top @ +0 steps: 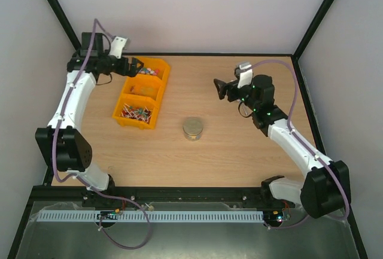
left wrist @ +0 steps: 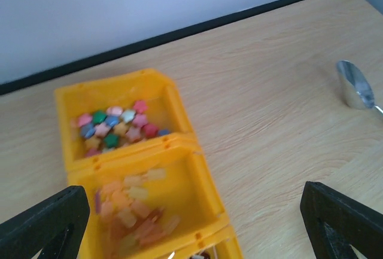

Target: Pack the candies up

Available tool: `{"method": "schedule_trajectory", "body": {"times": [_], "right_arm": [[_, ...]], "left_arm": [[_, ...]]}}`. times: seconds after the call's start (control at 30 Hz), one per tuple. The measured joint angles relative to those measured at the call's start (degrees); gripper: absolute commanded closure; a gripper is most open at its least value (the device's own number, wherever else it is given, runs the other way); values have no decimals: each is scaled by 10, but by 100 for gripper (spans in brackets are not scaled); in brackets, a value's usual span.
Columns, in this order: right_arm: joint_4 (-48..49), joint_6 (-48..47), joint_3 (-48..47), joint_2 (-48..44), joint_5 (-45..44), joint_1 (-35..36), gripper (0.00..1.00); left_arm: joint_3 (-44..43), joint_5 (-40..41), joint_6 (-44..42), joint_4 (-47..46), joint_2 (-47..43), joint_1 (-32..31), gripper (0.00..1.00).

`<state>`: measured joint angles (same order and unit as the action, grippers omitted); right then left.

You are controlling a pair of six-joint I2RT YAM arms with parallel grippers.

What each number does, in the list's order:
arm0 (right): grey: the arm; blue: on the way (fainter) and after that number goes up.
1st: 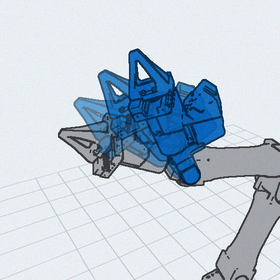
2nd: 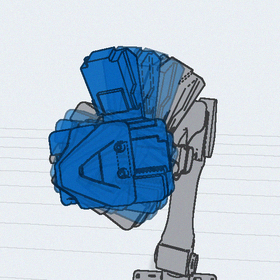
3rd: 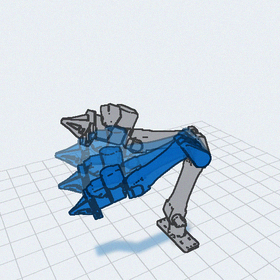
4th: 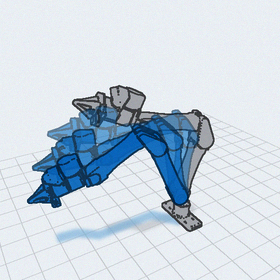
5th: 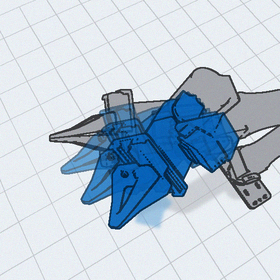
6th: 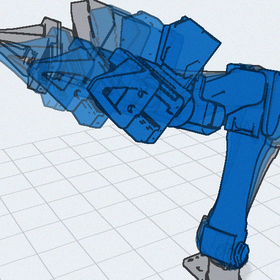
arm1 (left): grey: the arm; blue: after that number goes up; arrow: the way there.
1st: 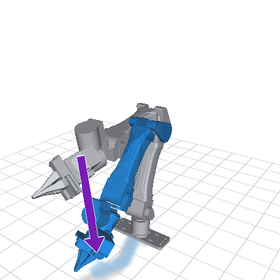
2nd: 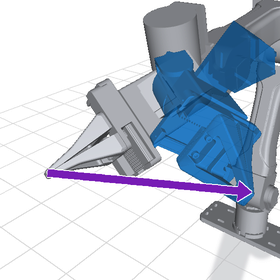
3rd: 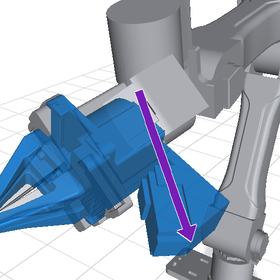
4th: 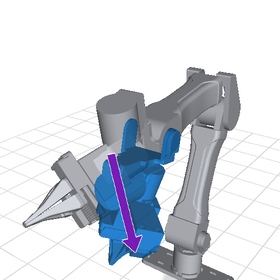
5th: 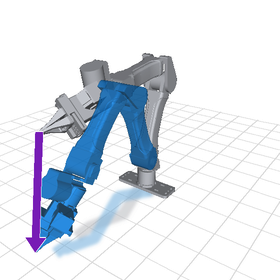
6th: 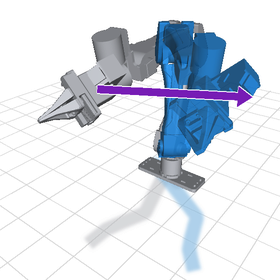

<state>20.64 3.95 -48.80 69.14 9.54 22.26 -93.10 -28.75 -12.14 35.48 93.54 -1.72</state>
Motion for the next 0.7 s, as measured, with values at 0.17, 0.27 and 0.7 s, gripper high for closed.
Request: {"method": "schedule_trajectory", "body": {"times": [0.17,0.27,0.7], "right_arm": [[-11,2,3,1,10,-73,2],[-14,-1,25,-3,14,-113,1],[-67,-18,123,-35,56,-284,1]], "left_arm": [[58,-19,10,-1,-20,91,1],[103,-23,14,-1,-19,153,1],[269,47,49,-78,-82,193,1]]}}
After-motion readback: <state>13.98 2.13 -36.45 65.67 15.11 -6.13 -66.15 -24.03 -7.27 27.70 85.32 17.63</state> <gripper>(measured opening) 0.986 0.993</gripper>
